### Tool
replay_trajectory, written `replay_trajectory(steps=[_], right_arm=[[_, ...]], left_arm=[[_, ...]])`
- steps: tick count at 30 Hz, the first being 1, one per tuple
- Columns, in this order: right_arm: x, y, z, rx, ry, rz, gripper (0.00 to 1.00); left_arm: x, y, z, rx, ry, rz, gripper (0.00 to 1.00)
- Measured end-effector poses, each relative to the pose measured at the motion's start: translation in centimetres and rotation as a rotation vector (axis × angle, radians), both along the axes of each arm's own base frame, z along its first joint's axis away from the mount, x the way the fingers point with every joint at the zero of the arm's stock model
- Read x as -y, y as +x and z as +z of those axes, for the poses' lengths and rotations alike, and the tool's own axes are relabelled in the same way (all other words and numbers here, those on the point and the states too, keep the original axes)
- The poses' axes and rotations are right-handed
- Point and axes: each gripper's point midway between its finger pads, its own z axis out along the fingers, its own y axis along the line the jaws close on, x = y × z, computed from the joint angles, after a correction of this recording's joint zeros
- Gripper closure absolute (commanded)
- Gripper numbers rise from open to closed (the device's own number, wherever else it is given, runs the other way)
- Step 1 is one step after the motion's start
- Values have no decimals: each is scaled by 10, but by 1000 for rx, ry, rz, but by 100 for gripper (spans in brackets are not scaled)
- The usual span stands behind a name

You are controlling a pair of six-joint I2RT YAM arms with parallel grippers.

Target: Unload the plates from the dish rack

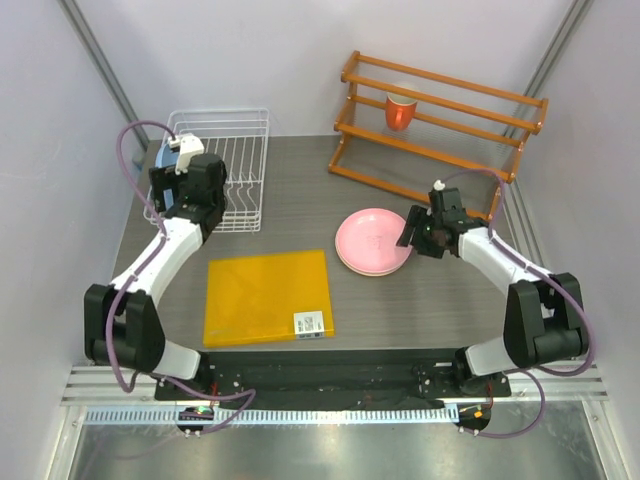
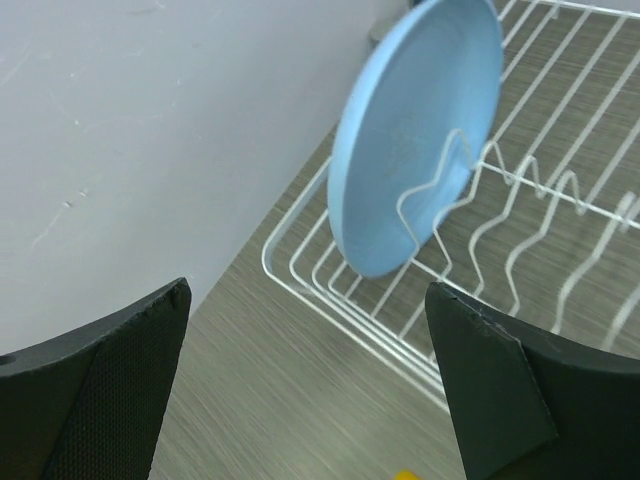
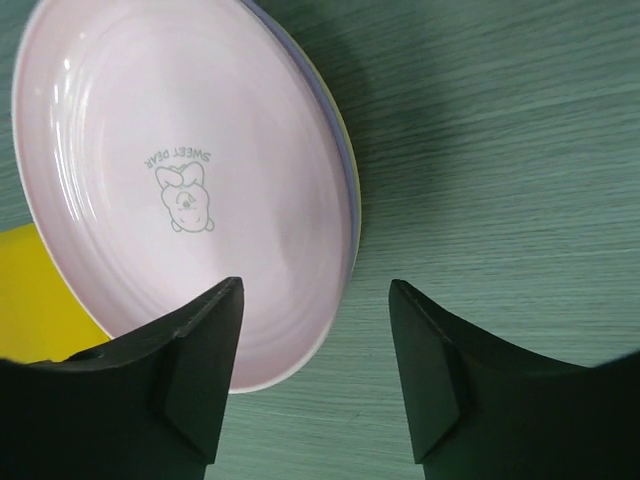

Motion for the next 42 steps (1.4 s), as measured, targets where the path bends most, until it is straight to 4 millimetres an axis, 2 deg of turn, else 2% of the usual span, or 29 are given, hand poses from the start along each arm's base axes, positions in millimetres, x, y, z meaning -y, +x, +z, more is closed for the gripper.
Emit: replay_trajectory(steps=[4,8,10,12,15,17,19,21,22,25,26,27,29,30,42], right_arm=[[10,6,24,63,-47,-14,25],[17,11,52,141,-67,-29,24],[19,13,59,163,-74,-33,24],[21,13,60,165,-80,-35,24],[23,13,55,149,-89,-38,24],[24,13,49,131,-95,-39,24],[25,13,42,109,-102,-36,25],[25,12,36,89,-108,-31,25],[25,11,33,77,-111,-28,25],[26,11,27,59,-117,-24,25],[26,12,26,55,-118,-24,25],[26,12,25,53,-119,-24,25],[26,12,25,51,-119,-23,25],[26,12,25,50,-119,-22,25],[27,12,25,50,-119,-23,26]], left_arm=[[-25,16,-6,-14,12,59,0],[-41,33,-14,-32,44,100,0],[-44,39,-23,-53,63,107,1],[-46,44,-38,-86,74,110,5],[-48,49,-54,-116,70,107,19],[-53,51,-63,-127,65,111,33],[-59,52,-67,-131,59,117,37],[-62,52,-69,-133,56,122,47],[-64,52,-69,-132,55,126,57],[-68,56,-67,-119,47,132,74],[-69,58,-65,-112,42,134,78],[-70,60,-65,-103,36,136,86],[-71,62,-64,-94,29,142,92],[-72,62,-64,-93,26,143,99],[-81,64,-62,-103,38,165,100]])
